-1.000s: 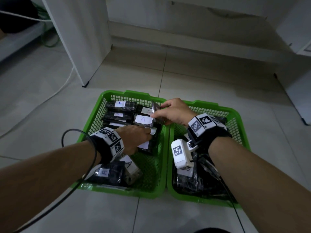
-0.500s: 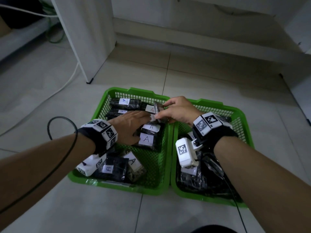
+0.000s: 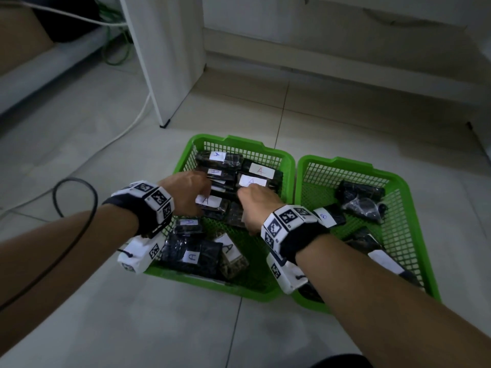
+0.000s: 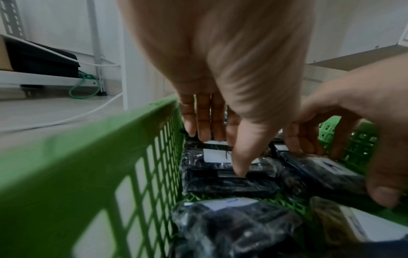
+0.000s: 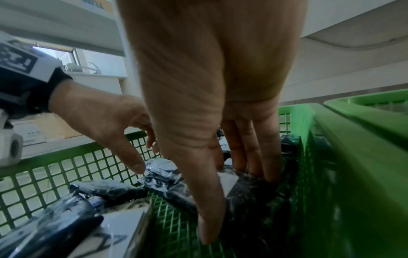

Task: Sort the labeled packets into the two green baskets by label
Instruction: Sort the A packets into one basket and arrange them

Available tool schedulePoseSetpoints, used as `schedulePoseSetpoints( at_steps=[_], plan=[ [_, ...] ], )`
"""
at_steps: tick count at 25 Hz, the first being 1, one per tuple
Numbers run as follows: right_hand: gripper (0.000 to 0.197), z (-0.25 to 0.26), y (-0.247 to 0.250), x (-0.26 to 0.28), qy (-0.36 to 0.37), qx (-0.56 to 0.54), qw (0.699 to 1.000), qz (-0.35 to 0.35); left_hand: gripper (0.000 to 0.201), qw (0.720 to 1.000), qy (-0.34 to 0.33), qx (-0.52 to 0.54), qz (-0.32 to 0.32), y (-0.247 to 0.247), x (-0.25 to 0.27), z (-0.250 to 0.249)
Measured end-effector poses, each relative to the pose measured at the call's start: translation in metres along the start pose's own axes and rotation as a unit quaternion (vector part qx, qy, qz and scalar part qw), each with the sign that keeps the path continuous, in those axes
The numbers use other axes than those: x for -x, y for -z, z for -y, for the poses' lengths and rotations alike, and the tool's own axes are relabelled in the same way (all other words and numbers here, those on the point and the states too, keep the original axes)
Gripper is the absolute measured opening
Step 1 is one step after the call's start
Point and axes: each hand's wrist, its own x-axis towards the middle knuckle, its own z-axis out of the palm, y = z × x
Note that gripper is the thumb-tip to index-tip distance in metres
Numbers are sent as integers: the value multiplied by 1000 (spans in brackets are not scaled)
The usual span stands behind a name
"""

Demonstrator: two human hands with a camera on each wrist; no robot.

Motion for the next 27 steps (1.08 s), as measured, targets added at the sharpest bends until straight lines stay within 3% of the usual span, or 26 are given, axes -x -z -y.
schedulePoseSetpoints(
  at_steps=[2, 4, 8, 14, 18, 22, 27],
  plan=[
    [34, -3, -4, 1, 0, 6, 1000, -7, 24, 1000, -7, 10, -7, 3, 0, -2],
    [35, -5, -4, 2, -2, 11, 1000, -13, 21, 999, -11, 13, 33, 10, 2, -6],
    [32, 3, 2, 3, -19, 25, 999, -12, 52, 984, -11, -71, 165, 10, 12, -13],
    [27, 12, 1, 4, -22, -34, 998, -40, 76, 985, 6, -31, 170, 3, 17, -8],
    [18, -1, 0, 0, -79, -124, 986, -83, 63, 984, -11, -75, 162, 0, 23, -8],
    [7, -12, -4, -1, -100, -154, 978, -101, 26, 982, -27, -96, 159, 3, 28, -9],
    [6, -23, -3, 4, -83, -223, 965, -107, 21, 995, -22, -48, 81, 20, 30, -11]
  ],
)
